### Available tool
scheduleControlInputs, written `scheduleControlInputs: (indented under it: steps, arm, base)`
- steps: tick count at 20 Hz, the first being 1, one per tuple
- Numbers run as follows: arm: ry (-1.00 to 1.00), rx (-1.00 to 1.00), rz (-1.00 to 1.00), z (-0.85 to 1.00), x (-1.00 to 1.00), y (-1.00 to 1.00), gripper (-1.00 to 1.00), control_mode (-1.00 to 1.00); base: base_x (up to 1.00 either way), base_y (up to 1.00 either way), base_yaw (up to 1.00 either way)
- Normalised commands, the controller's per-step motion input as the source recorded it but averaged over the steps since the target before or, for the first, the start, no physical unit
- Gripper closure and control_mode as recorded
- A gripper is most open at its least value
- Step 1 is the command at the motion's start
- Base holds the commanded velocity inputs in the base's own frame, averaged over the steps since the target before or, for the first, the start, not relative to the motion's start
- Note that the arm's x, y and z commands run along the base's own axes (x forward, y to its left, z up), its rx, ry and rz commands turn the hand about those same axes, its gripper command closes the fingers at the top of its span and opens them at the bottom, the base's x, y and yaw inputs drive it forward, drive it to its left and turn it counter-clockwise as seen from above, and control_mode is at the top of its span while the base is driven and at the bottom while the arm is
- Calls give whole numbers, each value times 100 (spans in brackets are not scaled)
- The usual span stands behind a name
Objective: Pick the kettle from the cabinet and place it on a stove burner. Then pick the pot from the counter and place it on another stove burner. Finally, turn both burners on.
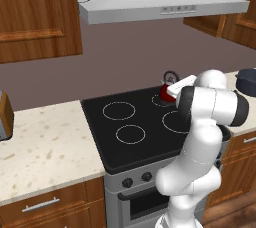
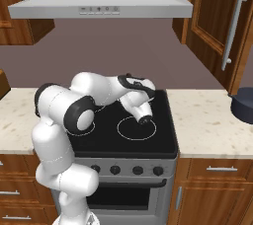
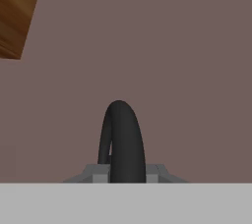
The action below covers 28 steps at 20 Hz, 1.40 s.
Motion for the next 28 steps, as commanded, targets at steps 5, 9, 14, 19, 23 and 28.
scheduleControlInputs:
  steps: [5,9,14,19,23,28]
  arm:
    - [0,0,0,-4,18,-6,100,-100]
    - [0,0,0,-8,20,-3,100,-100]
    - [0,0,0,-12,19,-1,100,-100]
    - [0,0,0,-12,18,-3,100,-100]
    - [0,0,0,-11,19,-7,100,-100]
    - [0,0,0,-13,20,-5,100,-100]
  base:
    - [0,0,0]
    - [0,0,0]
    - [0,0,0]
    - [0,0,0]
    - [0,0,0]
    - [0,0,0]
